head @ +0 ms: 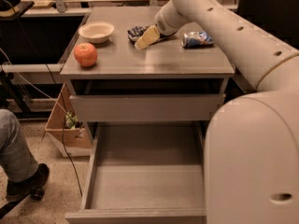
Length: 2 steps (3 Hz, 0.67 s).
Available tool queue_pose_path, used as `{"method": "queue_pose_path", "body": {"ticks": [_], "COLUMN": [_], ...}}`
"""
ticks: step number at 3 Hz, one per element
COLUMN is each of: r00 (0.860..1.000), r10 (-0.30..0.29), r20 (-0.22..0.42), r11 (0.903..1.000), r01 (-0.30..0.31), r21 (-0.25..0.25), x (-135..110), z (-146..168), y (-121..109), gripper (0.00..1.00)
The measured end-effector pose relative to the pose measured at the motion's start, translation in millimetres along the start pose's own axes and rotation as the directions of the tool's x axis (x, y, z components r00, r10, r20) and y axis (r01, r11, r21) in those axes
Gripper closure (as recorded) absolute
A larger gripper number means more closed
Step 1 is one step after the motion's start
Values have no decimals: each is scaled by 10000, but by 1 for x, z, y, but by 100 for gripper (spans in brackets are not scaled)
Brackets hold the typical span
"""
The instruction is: Place blue chip bag into middle drawer
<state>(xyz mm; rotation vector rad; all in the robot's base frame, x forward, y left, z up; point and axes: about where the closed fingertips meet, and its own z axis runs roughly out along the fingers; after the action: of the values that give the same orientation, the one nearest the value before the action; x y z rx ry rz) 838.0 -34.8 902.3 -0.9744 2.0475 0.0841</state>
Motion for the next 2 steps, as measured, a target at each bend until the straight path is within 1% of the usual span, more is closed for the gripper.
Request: {"method": "queue_pose_path", "body": {"ticks": [1,2], "r00": [9998,9987], "r10": [53,41], "r20": [-211,-502], "r11": [9997,9991], "r01": [-48,-20], "r21": [240,430], "x": [-6,-2], "z": [34,61], "y": [-6,-15], "gripper": [0,0]}}
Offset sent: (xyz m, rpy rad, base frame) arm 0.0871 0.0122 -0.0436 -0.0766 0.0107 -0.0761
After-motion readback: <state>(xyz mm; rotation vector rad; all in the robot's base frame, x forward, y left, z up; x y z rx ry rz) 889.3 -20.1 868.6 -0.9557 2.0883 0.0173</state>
